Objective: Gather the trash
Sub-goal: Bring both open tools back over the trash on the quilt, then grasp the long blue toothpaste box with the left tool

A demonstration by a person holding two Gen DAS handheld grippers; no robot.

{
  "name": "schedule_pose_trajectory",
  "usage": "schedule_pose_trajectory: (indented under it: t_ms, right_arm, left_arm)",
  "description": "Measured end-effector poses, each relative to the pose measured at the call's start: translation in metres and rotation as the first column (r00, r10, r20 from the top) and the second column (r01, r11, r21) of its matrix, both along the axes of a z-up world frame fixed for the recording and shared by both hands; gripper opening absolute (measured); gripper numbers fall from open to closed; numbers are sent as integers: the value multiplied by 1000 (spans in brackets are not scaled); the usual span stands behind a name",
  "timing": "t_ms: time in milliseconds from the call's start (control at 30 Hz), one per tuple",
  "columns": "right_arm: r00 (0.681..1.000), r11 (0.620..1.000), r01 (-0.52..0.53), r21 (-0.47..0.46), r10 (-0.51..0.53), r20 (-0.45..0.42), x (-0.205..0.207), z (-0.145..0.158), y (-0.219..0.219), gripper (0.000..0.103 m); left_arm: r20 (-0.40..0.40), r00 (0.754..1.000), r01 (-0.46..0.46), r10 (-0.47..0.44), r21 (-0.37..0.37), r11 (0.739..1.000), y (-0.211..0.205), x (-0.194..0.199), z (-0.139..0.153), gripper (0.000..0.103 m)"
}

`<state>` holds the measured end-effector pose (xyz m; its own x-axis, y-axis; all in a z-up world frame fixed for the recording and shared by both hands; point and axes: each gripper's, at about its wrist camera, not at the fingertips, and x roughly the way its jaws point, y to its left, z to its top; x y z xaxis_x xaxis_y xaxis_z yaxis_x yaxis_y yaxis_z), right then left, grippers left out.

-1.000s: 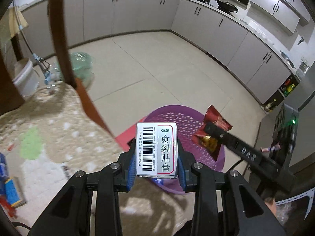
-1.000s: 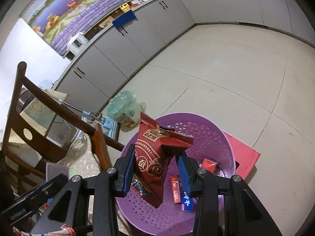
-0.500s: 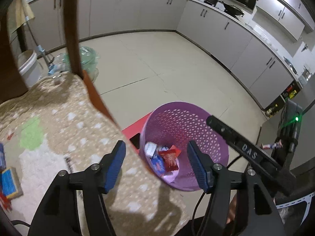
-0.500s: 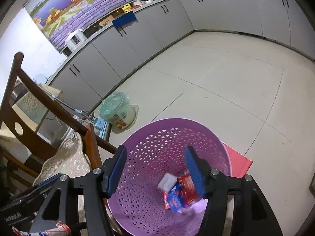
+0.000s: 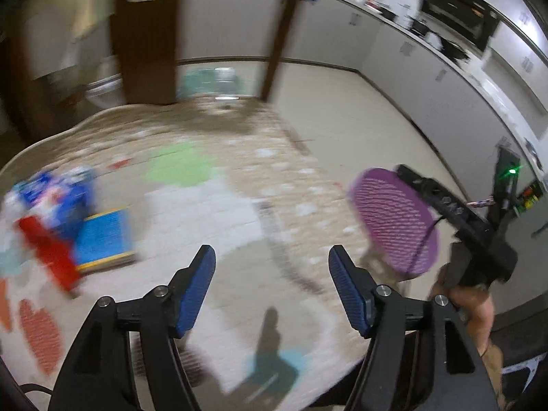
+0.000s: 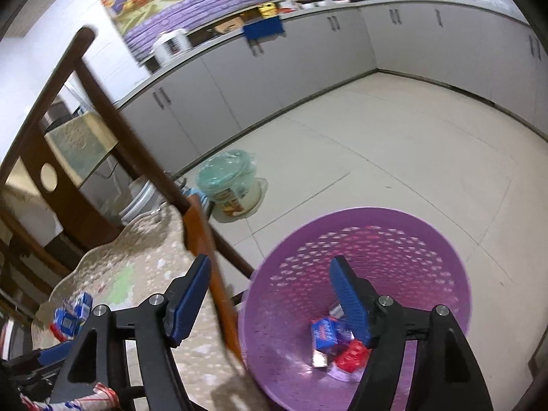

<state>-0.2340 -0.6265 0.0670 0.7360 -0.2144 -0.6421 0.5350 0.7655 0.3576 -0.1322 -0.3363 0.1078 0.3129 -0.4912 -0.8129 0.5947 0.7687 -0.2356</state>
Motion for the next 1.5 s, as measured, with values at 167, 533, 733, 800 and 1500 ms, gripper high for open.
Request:
schedule_pose_trajectory:
  t_ms: [167,533,733,800,1500]
  right_arm:
    - [998,997,-56,-52,56,-2,18,4,29,79]
    - [993,990,-118,-82,116,-22,39,1,59,80]
    - [992,986,-129,-101,128,-23,41,4,63,80]
    - [991,986,-131,-101,130,-21,41,4,63,80]
    - [954,946,-295,-132,286,-88,71,-7,110,81]
  left_arm:
    - [11,981,-195,195,28,980,95,32,0,72]
    - [-198,870,-460,452,10,888,172,123,-17,73]
    - [-281,821,-489,497,102,866,139,165,-42,73]
    - [-259,829,-479,496,129,868,128,170,-45,82]
    - [-175,942,-299,286,-53,953,154,80,19,30]
